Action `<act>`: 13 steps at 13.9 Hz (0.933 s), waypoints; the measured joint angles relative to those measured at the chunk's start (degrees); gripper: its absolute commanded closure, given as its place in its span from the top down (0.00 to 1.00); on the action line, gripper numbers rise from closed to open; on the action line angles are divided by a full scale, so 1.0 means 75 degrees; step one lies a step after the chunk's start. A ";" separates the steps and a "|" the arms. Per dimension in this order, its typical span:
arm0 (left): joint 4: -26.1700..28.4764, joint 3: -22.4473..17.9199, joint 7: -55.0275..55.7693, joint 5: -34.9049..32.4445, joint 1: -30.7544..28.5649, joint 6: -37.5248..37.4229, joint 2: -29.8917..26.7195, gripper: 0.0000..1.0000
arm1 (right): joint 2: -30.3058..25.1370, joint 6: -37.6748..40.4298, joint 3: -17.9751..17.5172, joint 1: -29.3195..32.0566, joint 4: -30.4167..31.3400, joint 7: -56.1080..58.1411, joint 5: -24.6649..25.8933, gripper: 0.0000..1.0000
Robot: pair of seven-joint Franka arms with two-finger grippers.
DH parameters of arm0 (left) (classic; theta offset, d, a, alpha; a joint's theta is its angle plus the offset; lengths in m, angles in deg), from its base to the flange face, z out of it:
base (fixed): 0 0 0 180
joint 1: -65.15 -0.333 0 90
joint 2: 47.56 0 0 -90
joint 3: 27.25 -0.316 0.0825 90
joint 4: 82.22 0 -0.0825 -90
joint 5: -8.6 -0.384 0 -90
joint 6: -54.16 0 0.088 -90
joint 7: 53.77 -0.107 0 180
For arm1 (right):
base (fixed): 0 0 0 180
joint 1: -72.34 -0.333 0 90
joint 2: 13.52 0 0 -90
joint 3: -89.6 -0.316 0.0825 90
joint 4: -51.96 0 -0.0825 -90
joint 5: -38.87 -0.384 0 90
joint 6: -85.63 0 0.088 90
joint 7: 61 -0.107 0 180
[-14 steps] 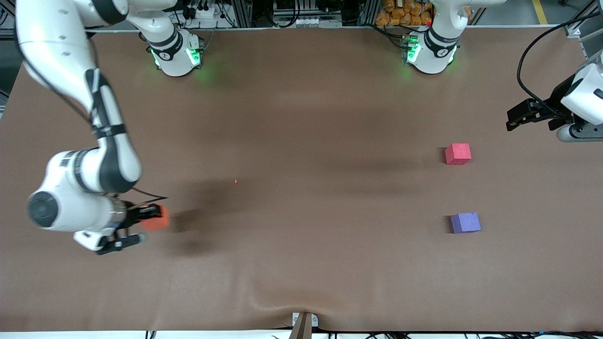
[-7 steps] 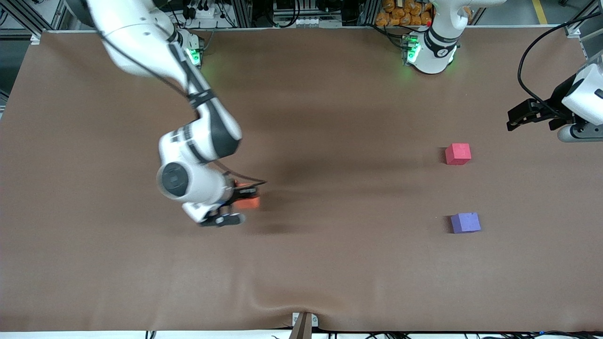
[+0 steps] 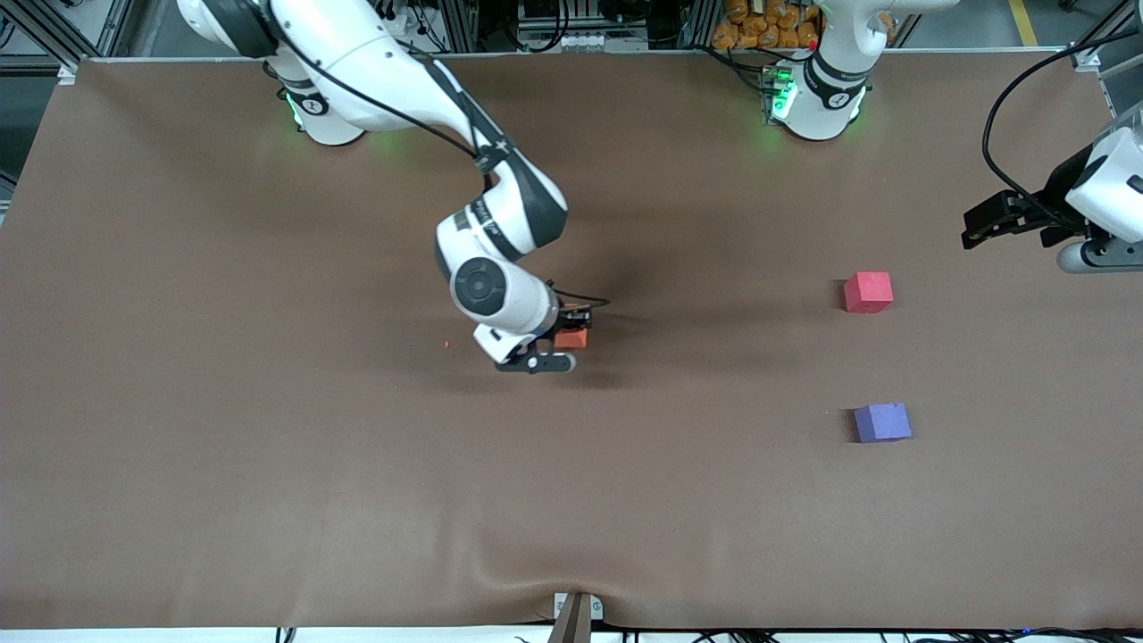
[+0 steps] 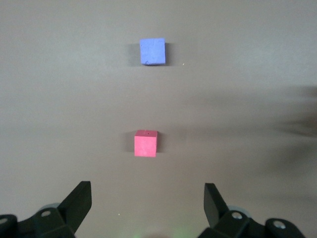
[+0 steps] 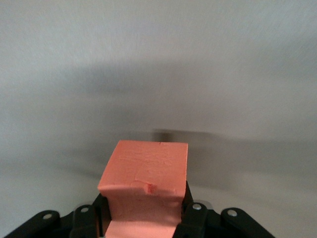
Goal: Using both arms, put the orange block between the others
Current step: 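Carry the orange block with the right gripper toward the table middle, then set down the orange block with the right gripper while the left gripper approaches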
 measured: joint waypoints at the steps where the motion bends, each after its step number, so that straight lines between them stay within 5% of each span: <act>1: 0.0088 -0.0001 0.0000 0.0000 -0.0022 0.0000 0.0007 1.00 | 0.0045 -0.0006 0.0014 -0.0062 0.0000 -0.0077 -0.0099 0.53; 5: 0.0221 0.0052 0.0000 0.0000 0.0019 0.0033 0.0113 1.00 | 0.0163 -0.0031 0.0016 -0.0160 0.0001 -0.0166 -0.0211 0.97; 13: 0.0199 0.0146 0.0004 0.0042 0.0584 0.0480 0.0648 1.00 | -0.0173 -0.0045 0.0235 0.0072 -0.0258 -0.0127 -0.0213 1.00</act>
